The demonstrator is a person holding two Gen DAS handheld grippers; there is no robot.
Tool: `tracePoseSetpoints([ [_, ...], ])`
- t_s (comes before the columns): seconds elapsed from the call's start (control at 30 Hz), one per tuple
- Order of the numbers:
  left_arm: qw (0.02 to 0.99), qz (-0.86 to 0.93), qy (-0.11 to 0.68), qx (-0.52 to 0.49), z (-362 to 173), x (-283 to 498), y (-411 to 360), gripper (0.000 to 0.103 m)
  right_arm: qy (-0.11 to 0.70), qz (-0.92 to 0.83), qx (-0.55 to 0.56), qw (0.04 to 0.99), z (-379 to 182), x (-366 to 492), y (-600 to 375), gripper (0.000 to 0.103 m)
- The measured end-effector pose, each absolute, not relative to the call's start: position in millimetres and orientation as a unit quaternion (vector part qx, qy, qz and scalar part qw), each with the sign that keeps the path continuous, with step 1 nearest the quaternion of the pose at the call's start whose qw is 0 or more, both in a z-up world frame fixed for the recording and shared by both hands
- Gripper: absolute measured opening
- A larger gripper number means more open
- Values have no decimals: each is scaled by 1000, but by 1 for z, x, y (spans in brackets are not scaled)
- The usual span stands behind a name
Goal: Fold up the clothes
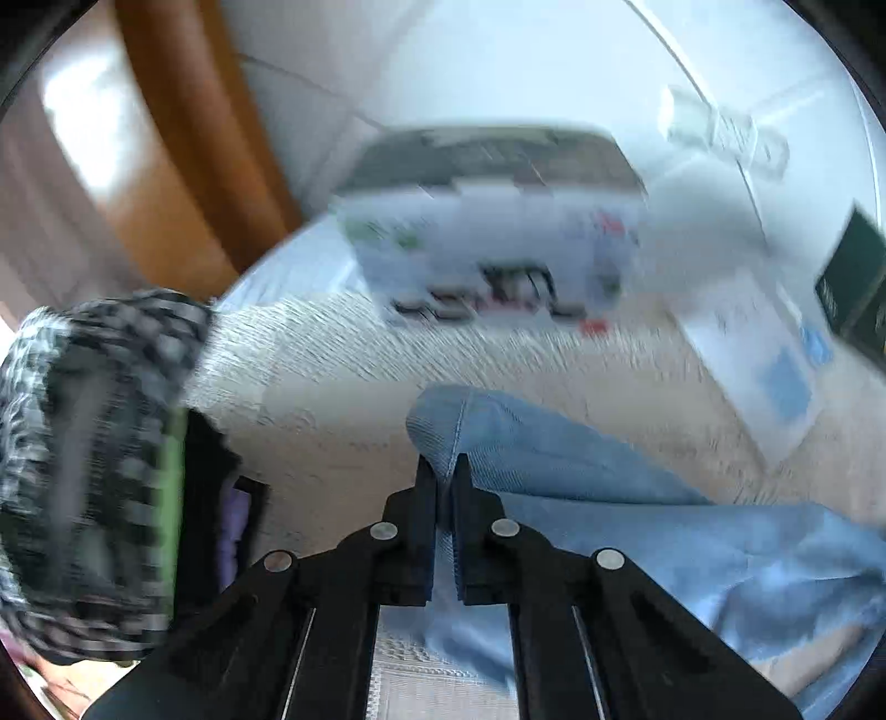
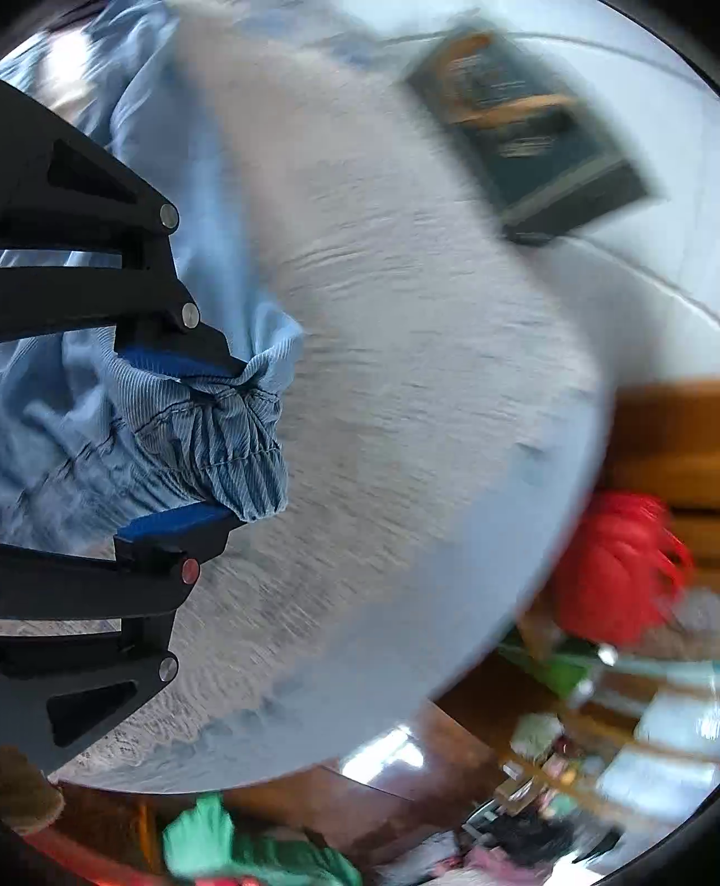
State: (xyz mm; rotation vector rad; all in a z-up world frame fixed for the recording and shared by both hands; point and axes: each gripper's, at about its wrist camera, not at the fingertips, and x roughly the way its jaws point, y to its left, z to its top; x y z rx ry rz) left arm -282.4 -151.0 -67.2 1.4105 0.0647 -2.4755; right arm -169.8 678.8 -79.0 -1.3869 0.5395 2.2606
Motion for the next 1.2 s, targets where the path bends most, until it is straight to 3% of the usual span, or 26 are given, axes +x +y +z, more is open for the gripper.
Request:
tracePoseSetpoints([
  [0.1, 154, -844, 28, 513, -81, -287, -158, 20, 190, 809, -506, 232, -84, -169, 684, 46],
  [0.17, 154, -830, 21, 536, -97, -289, -155, 29, 188, 803, -514, 237, -89, -169, 684, 66],
  [0.37, 136, -826, 18, 547, -107, -284, -143, 49, 189, 796, -526, 232, -94, -168, 680, 78],
  [0.6, 141, -810, 10, 569, -135, -329, -145, 51, 200, 789, -527, 244, -93, -165, 691, 81],
  [0.97, 115, -792, 12, 599, -167, -364, -156, 56, 221, 772, -547, 235, -96, -178, 707, 96],
  [1.07, 113, -793, 8, 598, -168, -365, -155, 55, 221, 765, -561, 225, -111, -191, 704, 99],
  [1.13, 97, -795, 26, 598, -167, -367, -153, 27, 225, 762, -567, 218, -124, -202, 699, 101],
  [1.17, 87, -795, 40, 599, -167, -368, -151, 6, 225, 761, -569, 216, -129, -206, 697, 101],
  [1.2, 87, -794, 37, 601, -167, -369, -146, 6, 225, 761, -570, 214, -134, -210, 694, 100],
])
